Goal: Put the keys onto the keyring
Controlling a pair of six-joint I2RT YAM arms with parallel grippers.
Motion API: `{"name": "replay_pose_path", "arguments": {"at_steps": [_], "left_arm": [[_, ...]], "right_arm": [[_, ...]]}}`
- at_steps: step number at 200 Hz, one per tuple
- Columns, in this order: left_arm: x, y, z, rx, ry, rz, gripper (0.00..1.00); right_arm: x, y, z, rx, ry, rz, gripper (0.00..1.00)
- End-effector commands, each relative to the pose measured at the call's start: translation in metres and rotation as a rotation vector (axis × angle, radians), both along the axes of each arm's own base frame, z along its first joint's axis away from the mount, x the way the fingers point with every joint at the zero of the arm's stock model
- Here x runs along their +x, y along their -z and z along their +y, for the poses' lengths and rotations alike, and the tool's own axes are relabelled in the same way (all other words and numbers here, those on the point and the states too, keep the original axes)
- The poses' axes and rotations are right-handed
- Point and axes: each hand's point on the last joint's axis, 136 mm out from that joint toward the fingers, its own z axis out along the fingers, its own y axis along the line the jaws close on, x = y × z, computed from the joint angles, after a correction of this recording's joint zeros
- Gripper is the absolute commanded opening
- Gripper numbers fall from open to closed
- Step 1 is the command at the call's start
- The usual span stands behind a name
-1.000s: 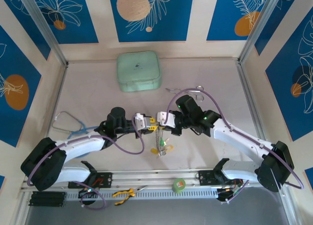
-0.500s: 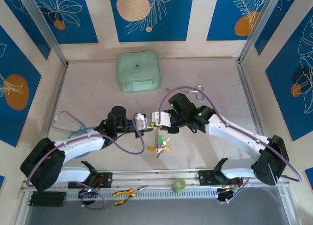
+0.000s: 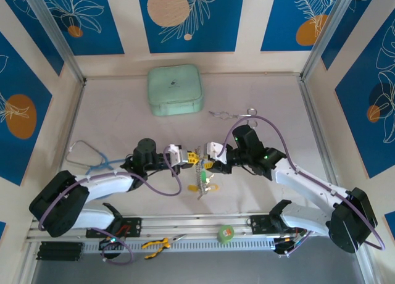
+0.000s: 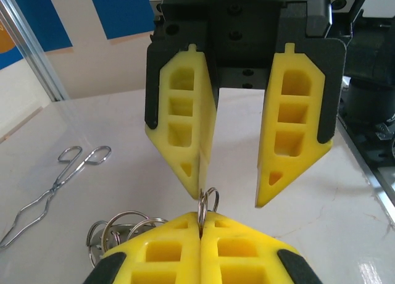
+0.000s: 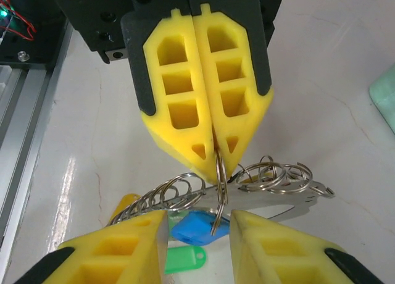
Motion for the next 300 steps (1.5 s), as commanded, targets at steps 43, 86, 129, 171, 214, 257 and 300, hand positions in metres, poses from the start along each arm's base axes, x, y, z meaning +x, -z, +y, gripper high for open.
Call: {"name": "replay_pose_path", "arguments": {"at_steps": [43,86,129,171,214,257,300], "left_arm": [[-0.010,-0.019,-0.005,-0.092,0.066,-0.020,0.00],[-0.012,-0.020,-0.005,-0.096,0.071,-0.021,0.00],[0.001,-0.015,0.000,-0.076,-0.018,-0.025,0.22],[0.008,-0.008,0.003,0.019,-0.061,-0.063,0.26],[0.008,-0.009,0.003,0.053,-0.048,-0.085,0.24],[0.007,-0.013,0.001,0.053,-0.035,-0.095,0.14],[0.002,-0.014,0.002,0.040,-0.021,-0.105,0.00]], "right_arm": [[0.004,-0.009,0.007,0.064,-0.012,-0.006,0.25],[0.006,-0.006,0.008,0.052,-0.011,-0.005,0.15],[0.004,-0.011,0.006,0.016,-0.021,-0.022,0.00],[0.003,-0.006,0.002,-0.157,-0.035,-0.061,0.00],[0.004,-0.008,0.009,-0.249,-0.058,-0.083,0.00],[0.002,-0.002,0.018,-0.330,-0.098,-0.099,0.00],[0.008,-0.022,0.017,-0.183,-0.041,-0.063,0.18]]}}
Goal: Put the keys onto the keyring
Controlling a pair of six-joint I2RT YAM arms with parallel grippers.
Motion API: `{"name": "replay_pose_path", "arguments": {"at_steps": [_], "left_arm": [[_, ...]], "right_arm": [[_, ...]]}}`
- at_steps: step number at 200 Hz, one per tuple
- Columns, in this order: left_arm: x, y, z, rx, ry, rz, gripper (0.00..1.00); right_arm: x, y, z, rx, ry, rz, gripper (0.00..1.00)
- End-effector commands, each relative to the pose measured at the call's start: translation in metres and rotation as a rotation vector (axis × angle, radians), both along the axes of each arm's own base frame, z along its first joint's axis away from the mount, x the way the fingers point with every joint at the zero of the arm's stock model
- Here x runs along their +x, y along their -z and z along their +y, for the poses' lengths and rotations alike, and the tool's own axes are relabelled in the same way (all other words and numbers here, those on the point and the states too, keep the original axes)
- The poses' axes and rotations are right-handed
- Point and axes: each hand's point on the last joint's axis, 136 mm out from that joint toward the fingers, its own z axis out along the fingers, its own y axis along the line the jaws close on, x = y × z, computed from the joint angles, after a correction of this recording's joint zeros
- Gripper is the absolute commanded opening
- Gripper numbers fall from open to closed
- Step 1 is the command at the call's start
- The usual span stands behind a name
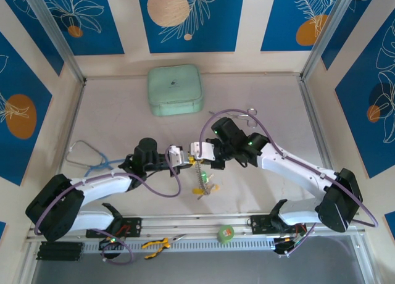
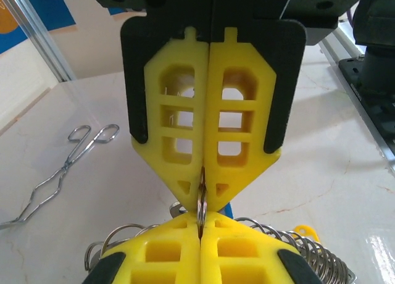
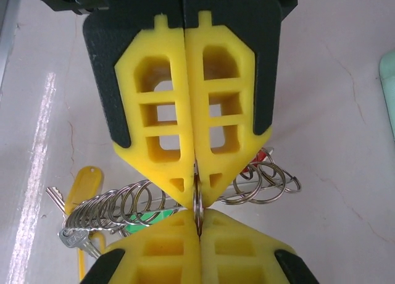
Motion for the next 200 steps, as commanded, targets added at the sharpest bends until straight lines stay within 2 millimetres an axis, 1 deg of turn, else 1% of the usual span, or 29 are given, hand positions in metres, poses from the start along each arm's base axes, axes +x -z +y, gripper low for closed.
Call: {"name": "replay_pose_path", "arguments": {"at_steps": [1,12,23,42,66,98,122,161,185,200], "left_arm": [[-0.003,-0.025,-0.004,-0.052,0.025,-0.066,0.00],[-0.005,-0.026,-0.004,-0.071,0.031,-0.063,0.00],[-0.007,-0.026,-0.004,-0.096,0.036,-0.057,0.00],[-0.011,-0.030,-0.005,-0.140,0.055,-0.036,0.00],[-0.013,-0.031,-0.006,-0.183,0.066,-0.009,0.00],[-0.015,-0.028,-0.007,-0.187,0.082,0.014,0.00],[-0.014,-0.028,-0.007,-0.186,0.072,0.010,0.00],[-0.014,-0.025,-0.006,-0.177,0.066,0.011,0.00],[-0.013,-0.025,-0.006,-0.176,0.065,0.011,0.00],[-0.013,-0.025,-0.006,-0.176,0.064,0.010,0.00]], "right_arm": [[-0.004,-0.026,0.004,0.153,-0.003,0.022,0.19],[-0.004,-0.033,0.000,0.238,0.005,0.041,0.28],[-0.006,-0.035,-0.003,0.313,0.005,0.055,0.32],[-0.010,-0.033,-0.005,0.381,-0.003,0.084,0.33],[-0.012,-0.022,-0.007,0.384,0.009,0.102,0.33],[-0.012,-0.020,-0.006,0.401,0.012,0.103,0.33],[-0.010,-0.019,-0.007,0.389,0.020,0.097,0.28],[-0.009,-0.015,-0.016,0.349,0.052,0.067,0.18],[-0.009,-0.014,-0.019,0.333,0.062,0.059,0.15],[-0.010,-0.013,-0.020,0.324,0.060,0.056,0.12]]}}
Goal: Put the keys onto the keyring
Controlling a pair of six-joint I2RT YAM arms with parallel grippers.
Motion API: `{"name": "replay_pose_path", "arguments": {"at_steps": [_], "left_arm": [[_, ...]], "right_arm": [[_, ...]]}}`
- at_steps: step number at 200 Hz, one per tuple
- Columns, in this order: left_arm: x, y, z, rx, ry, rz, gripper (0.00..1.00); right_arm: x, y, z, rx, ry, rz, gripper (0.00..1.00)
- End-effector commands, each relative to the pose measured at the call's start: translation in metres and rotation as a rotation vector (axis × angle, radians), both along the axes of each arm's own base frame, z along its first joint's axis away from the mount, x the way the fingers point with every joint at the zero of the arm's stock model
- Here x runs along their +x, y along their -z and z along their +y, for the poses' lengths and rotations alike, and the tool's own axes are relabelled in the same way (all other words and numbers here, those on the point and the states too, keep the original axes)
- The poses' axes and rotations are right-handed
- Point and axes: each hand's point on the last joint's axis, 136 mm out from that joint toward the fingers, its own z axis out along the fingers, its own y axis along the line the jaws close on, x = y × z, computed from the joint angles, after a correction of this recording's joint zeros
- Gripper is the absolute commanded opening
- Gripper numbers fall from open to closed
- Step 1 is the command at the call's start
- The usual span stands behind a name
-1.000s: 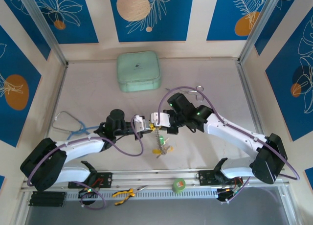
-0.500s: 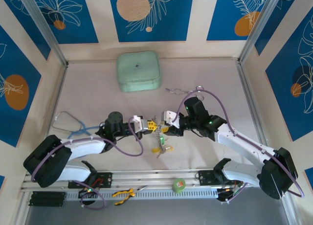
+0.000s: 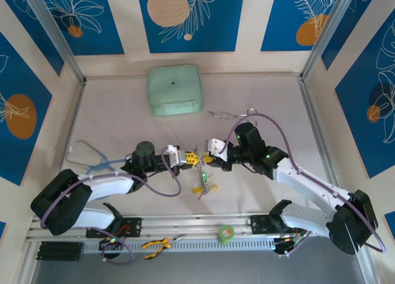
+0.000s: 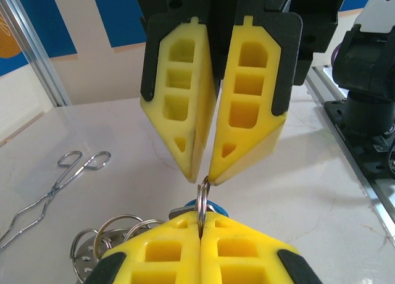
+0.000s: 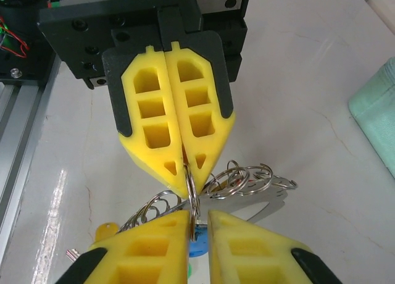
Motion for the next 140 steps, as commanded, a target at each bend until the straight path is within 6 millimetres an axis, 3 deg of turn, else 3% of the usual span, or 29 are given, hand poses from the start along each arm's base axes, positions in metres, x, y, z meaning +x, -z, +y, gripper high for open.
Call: {"name": "replay_pose_path", "arguments": {"at_steps": [1,29,51,79,140], "left_arm": [[-0.0061,-0.0137,-0.0012,-0.045,0.028,-0.041,0.00],[-0.0058,-0.0154,-0.0017,-0.049,0.031,-0.043,0.00],[-0.0061,-0.0161,-0.0021,-0.049,0.032,-0.045,0.00],[-0.0058,-0.0165,-0.0023,-0.050,0.033,-0.047,0.00],[-0.0065,-0.0182,-0.0019,-0.053,0.034,-0.053,0.00]], "right_arm": [[-0.0036,0.0049,-0.0052,-0.028,0.004,0.002,0.11],[-0.0042,0.0084,-0.0048,-0.045,-0.001,0.004,0.10],[-0.0039,0.0099,-0.0037,-0.053,-0.003,0.003,0.20],[-0.0020,0.0098,-0.0016,-0.053,-0.005,-0.003,0.21],[-0.0008,0.0081,-0.0015,-0.068,-0.008,-0.015,0.01]]}}
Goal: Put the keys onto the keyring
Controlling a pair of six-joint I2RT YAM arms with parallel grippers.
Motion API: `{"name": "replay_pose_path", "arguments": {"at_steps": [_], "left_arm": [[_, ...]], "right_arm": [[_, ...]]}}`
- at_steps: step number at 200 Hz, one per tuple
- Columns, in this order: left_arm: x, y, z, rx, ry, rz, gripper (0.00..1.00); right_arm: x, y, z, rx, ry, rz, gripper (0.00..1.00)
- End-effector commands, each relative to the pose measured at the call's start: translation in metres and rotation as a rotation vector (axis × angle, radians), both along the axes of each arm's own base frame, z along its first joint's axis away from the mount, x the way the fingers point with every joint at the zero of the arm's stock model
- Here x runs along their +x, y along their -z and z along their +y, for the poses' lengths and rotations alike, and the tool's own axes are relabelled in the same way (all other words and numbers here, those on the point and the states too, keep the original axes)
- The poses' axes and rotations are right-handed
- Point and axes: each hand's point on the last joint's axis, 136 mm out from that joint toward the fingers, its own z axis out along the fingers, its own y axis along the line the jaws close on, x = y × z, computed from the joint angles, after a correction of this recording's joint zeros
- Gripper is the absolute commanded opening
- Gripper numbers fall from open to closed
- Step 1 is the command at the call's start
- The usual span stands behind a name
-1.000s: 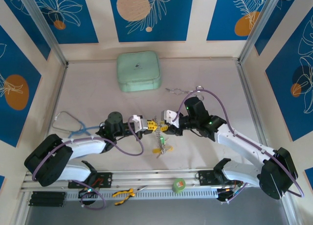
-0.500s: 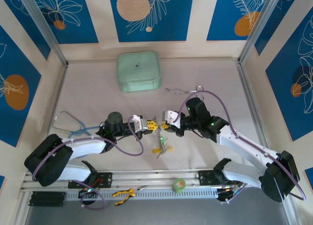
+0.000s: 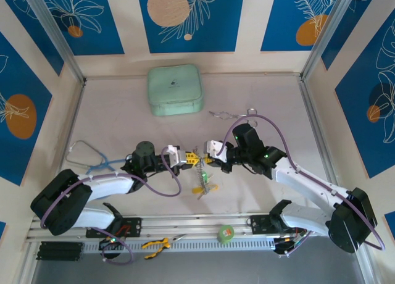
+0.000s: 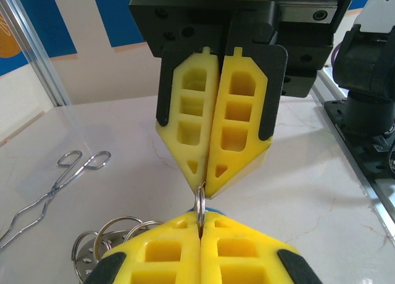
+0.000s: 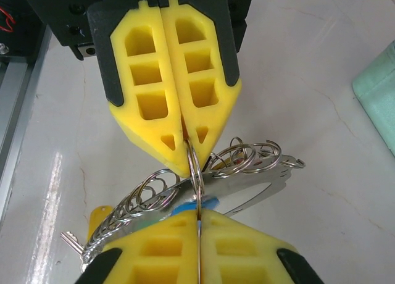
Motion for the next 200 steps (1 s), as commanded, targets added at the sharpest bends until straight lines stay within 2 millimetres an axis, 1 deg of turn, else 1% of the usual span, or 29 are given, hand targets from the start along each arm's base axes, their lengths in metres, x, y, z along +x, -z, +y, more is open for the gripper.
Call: {"name": "replay_pose_path", "arguments": {"at_steps": [1,30,46,68,95,109,116,128,178,200], "left_arm": [[-0.007,-0.018,-0.002,-0.053,0.035,-0.053,0.00],[-0.010,-0.029,-0.004,-0.089,0.061,-0.056,0.00],[-0.012,-0.033,-0.005,-0.098,0.081,-0.057,0.00],[-0.012,-0.031,-0.005,-0.094,0.081,-0.061,0.00],[-0.012,-0.027,-0.004,-0.085,0.075,-0.055,0.00],[-0.011,-0.025,-0.004,-0.084,0.073,-0.055,0.00],[-0.011,-0.025,-0.004,-0.084,0.074,-0.053,0.00],[-0.012,-0.024,-0.005,-0.084,0.076,-0.050,0.00],[-0.012,-0.024,-0.005,-0.090,0.086,-0.045,0.00],[-0.013,-0.025,-0.006,-0.094,0.090,-0.048,0.00]], "right_arm": [[-0.002,-0.006,0.001,-0.006,-0.017,-0.012,0.01],[-0.002,0.003,0.001,-0.042,-0.017,-0.010,0.00],[-0.001,0.012,0.002,-0.071,-0.016,-0.008,0.00],[-0.003,0.021,0.005,-0.108,-0.031,-0.012,0.00],[-0.002,0.014,0.006,-0.085,-0.028,-0.025,0.00],[-0.002,0.010,0.004,-0.060,-0.017,-0.028,0.12],[-0.001,0.007,0.003,-0.046,-0.012,-0.029,0.19],[-0.001,0.002,0.002,-0.019,-0.009,-0.027,0.24],[-0.003,-0.010,0.008,0.046,-0.026,-0.021,0.24],[-0.003,-0.011,0.010,0.056,-0.035,-0.017,0.23]]}}
